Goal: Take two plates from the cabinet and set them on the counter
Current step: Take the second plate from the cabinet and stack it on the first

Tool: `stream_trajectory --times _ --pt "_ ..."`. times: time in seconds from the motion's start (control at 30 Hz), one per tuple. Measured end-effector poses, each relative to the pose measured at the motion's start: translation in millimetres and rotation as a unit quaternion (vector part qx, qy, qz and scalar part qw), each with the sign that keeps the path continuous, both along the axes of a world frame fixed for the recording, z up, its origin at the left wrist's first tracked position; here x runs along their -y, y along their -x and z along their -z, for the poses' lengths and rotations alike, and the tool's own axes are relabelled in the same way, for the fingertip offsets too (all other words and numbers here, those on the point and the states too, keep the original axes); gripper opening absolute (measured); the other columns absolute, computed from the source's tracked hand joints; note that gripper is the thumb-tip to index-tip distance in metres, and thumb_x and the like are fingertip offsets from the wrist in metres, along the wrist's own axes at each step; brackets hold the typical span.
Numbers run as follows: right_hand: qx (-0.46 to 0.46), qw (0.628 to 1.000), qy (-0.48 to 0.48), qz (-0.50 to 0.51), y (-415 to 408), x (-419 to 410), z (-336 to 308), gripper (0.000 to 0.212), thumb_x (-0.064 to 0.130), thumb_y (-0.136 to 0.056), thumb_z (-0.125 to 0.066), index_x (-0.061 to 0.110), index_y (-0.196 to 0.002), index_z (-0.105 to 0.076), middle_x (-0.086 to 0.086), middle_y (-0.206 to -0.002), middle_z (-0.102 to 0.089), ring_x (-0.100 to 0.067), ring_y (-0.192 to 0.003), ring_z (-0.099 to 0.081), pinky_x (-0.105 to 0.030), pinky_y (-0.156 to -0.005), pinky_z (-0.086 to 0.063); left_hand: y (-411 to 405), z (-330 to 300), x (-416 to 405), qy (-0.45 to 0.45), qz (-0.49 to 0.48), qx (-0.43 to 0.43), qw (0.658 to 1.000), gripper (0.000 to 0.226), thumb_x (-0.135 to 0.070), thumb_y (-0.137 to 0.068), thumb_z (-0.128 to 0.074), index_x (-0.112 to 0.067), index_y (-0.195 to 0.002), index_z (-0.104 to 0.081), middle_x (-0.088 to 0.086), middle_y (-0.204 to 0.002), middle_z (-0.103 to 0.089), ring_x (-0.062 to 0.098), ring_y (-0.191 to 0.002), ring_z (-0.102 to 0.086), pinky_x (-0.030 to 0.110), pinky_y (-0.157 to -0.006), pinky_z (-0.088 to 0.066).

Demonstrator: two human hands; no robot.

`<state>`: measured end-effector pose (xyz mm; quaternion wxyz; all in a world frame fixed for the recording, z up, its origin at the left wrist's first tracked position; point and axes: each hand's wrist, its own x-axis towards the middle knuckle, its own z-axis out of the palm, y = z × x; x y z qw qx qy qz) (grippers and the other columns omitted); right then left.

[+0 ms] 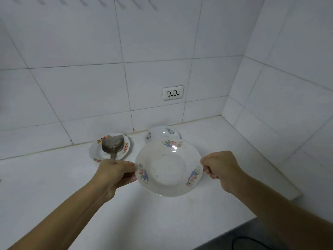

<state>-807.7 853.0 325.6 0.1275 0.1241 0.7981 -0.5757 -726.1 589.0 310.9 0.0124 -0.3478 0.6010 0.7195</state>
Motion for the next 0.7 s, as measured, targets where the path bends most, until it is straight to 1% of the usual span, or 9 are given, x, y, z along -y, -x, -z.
stream_trajectory --times 0.07,0.13,0.23,0.37,0.57,0.7 --pt "-0.014 1.000 -0.005 -0.005 23.0 6.4 7.3 0.026 -0.010 -0.070 -0.061 0.001 -0.047 -0.061 -0.008 -0.038 -0.052 -0.016 -0.035 -0.043 -0.019 -0.036 -0.032 23.0 5.7 6.6 -0.003 0.001 0.006 1.000 0.003 0.008 -0.078 -0.070 0.008 -0.080 -0.068 0.020 -0.074 -0.076 0.029 -0.065 -0.074 0.027 -0.047 -0.058" --pt "-0.019 1.000 -0.010 -0.007 44.0 11.0 13.1 0.027 -0.008 -0.072 -0.062 0.003 -0.047 -0.063 -0.006 -0.037 -0.054 -0.016 -0.036 -0.046 -0.019 -0.037 -0.034 45.4 10.6 11.8 -0.004 -0.002 0.008 1.000 0.003 0.009 -0.077 -0.070 0.007 -0.079 -0.068 0.018 -0.072 -0.076 0.029 -0.065 -0.074 0.028 -0.046 -0.058" --pt "-0.021 1.000 -0.011 0.001 72.9 15.5 19.8 0.028 -0.008 -0.073 -0.062 0.004 -0.047 -0.065 -0.006 -0.037 -0.054 -0.017 -0.038 -0.046 -0.020 -0.038 -0.035 77.9 18.5 17.4 -0.003 -0.007 0.003 1.000 0.008 0.012 -0.075 -0.070 0.008 -0.081 -0.067 0.018 -0.070 -0.075 0.030 -0.064 -0.074 0.029 -0.046 -0.058" --pt "-0.014 1.000 -0.021 0.004 107.4 18.5 31.6 0.028 -0.008 -0.073 -0.062 0.004 -0.048 -0.065 -0.006 -0.037 -0.054 -0.018 -0.038 -0.046 -0.021 -0.039 -0.034 118.9 36.2 23.0 -0.002 0.003 0.008 1.000 0.013 0.010 -0.075 -0.071 0.009 -0.087 -0.067 0.020 -0.074 -0.075 0.031 -0.067 -0.074 0.030 -0.049 -0.059" --pt "0.000 0.999 -0.045 -0.014 162.4 23.9 60.8 0.013 -0.004 -0.076 -0.064 -0.004 -0.065 -0.070 -0.011 -0.049 -0.059 -0.016 -0.038 -0.050 -0.020 -0.038 -0.037 167.4 71.9 27.8 0.009 -0.002 0.024 1.000 0.012 0.010 -0.076 -0.069 0.010 -0.088 -0.067 0.021 -0.076 -0.075 0.031 -0.068 -0.074 0.030 -0.048 -0.059" --pt "-0.002 0.998 -0.062 -0.023 200.3 33.7 89.8 0.013 -0.002 -0.076 -0.064 -0.009 -0.068 -0.070 -0.012 -0.052 -0.060 -0.014 -0.038 -0.052 -0.017 -0.037 -0.037 194.2 99.4 32.5 0.024 -0.025 0.045 0.998 0.009 0.012 -0.077 -0.067 0.009 -0.085 -0.066 0.020 -0.069 -0.074 0.032 -0.065 -0.073 0.029 -0.046 -0.058"
